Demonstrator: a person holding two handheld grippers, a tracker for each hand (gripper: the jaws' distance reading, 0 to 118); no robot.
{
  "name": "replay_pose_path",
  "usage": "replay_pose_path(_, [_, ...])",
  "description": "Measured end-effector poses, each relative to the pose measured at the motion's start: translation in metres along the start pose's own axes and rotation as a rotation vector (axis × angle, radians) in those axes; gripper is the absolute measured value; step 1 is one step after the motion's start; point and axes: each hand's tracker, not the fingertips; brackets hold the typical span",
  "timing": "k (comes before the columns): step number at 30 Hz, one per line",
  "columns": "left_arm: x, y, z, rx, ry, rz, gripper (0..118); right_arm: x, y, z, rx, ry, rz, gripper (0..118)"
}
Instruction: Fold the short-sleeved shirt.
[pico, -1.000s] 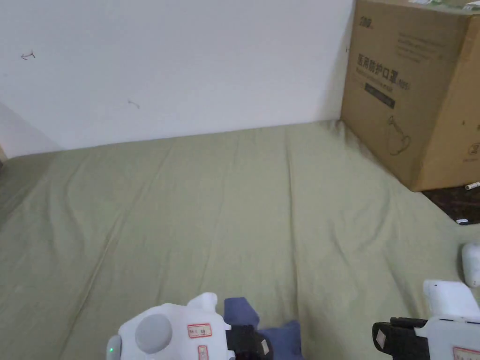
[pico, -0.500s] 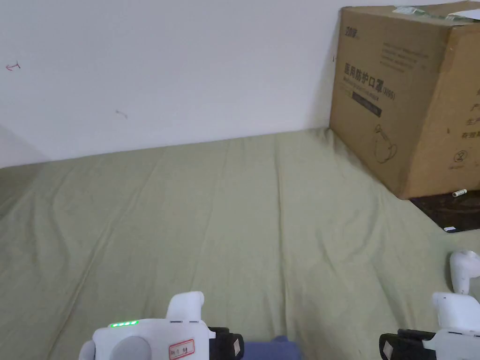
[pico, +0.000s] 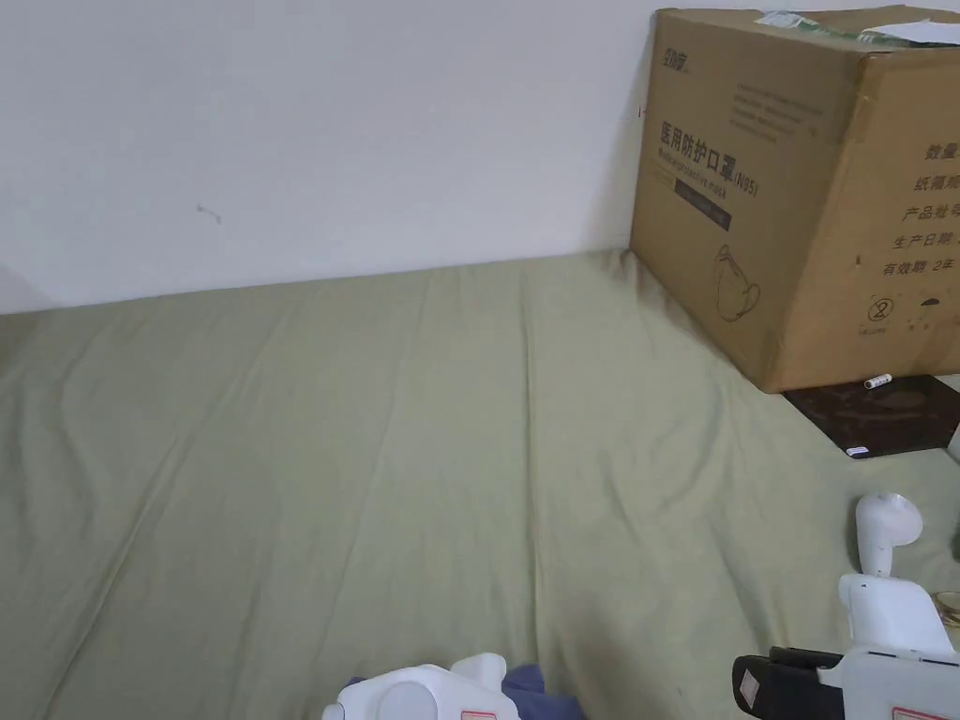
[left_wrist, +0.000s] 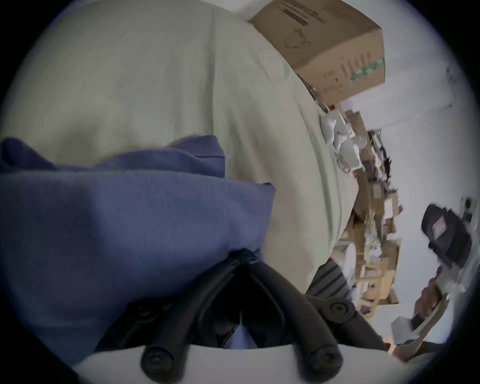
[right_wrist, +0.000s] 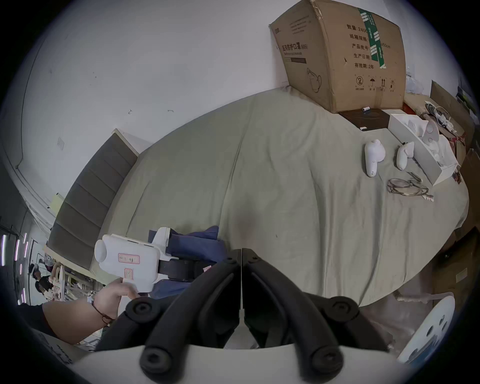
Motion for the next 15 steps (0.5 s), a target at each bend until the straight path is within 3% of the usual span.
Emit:
replay_pose_path(4, [0.000,-0.004,0.034,0.051,-0.059,-0.047,0,-0.002,-0.002,0.000,0.000,0.007,-0.010,0])
replay_pose_path(12, [-0.018,-0.047,0.205,0.515,-0.037,-0.058,0,-0.007,-0.002,0.009,0.052,0.017,0.009,0])
replay_pose_path(15, [-0.030,-0.061,0.255,0.616,0.064,-0.044,0,-0.015,-0.001,-0.002,0.041,0.032,0.022,0])
